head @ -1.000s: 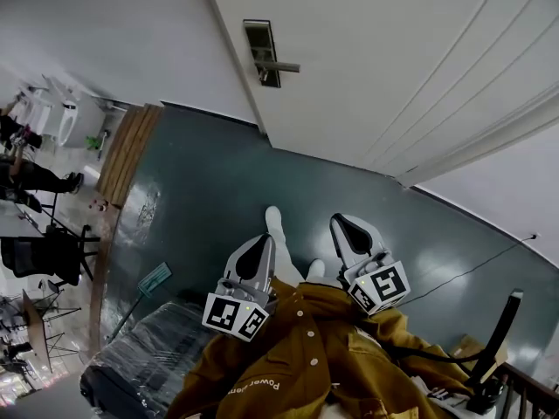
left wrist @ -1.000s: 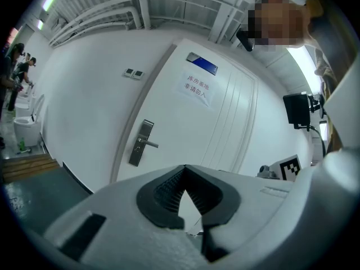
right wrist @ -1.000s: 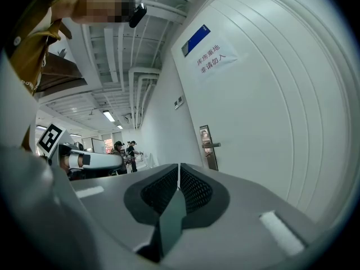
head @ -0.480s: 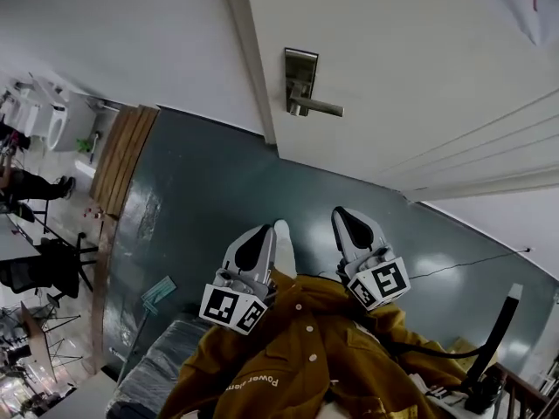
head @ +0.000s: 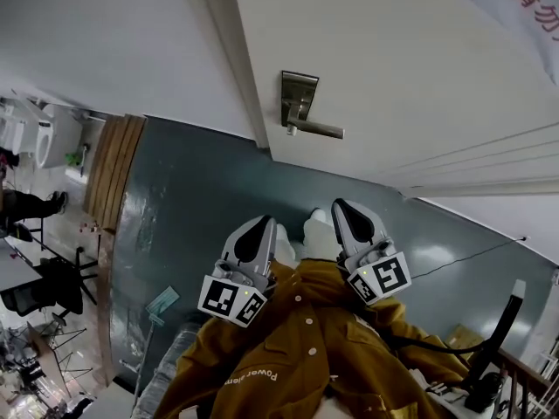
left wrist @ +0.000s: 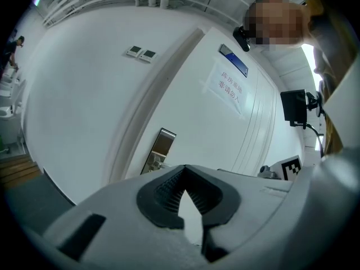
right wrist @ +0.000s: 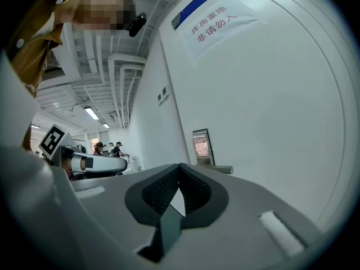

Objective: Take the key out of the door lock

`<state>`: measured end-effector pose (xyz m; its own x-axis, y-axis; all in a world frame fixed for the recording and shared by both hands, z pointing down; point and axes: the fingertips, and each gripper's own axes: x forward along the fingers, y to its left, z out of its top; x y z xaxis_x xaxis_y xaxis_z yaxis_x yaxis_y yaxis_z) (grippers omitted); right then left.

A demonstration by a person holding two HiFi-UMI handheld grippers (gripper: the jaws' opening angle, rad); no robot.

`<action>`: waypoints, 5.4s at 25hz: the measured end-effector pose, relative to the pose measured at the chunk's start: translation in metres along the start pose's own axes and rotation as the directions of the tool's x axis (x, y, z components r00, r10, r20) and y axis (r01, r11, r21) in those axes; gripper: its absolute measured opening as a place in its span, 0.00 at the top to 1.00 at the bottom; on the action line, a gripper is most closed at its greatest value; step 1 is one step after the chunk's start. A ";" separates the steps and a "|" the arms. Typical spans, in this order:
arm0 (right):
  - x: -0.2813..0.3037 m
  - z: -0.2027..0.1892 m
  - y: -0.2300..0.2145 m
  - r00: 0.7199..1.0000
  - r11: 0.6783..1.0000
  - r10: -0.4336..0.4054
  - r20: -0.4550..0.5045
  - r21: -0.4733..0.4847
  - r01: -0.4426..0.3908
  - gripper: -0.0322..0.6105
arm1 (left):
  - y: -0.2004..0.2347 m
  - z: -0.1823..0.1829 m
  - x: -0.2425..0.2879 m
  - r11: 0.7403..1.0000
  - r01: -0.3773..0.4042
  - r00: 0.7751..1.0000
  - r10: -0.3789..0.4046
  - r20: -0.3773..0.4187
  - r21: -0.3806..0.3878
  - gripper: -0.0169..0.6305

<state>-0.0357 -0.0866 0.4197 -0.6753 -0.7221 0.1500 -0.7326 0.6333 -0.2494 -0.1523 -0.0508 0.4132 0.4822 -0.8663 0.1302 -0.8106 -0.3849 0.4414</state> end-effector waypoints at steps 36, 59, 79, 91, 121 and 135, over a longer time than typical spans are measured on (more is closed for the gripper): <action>0.060 -0.023 -0.101 0.995 0.931 0.094 0.015 0.352 -0.094 0.92 | 0.049 0.199 0.211 0.911 -0.034 0.994 -0.012 0.110 0.410 0.92; 0.200 -0.101 -0.094 0.973 0.468 0.182 0.143 0.858 -0.214 0.77 | 0.049 0.199 0.217 0.894 -0.053 0.996 0.015 0.089 0.445 0.97; 0.223 -0.112 -0.100 0.984 0.316 0.117 0.131 0.935 -0.162 0.91 | 0.052 0.195 0.224 0.874 -0.092 0.993 0.048 0.104 0.478 0.97; 0.153 -0.114 -0.049 0.954 0.368 0.291 0.076 0.911 -0.185 0.91 | 0.059 0.192 0.230 0.889 -0.078 0.992 0.027 0.120 0.451 0.97; 0.025 0.052 -0.072 0.993 0.990 0.010 0.120 0.138 -0.027 0.91 | 0.000 0.040 0.088 0.972 -0.027 1.000 0.029 -0.005 0.235 0.97; 0.019 0.049 -0.067 0.994 0.990 0.020 0.110 0.135 -0.035 0.91 | -0.009 0.031 0.084 0.979 -0.020 1.000 0.021 -0.005 0.204 0.97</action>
<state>0.0046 -0.1559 0.3923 -0.6762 -0.7357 0.0388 -0.6906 0.6147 -0.3811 -0.1150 -0.1302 0.3929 0.4666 -0.8726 0.1445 -0.8708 -0.4245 0.2482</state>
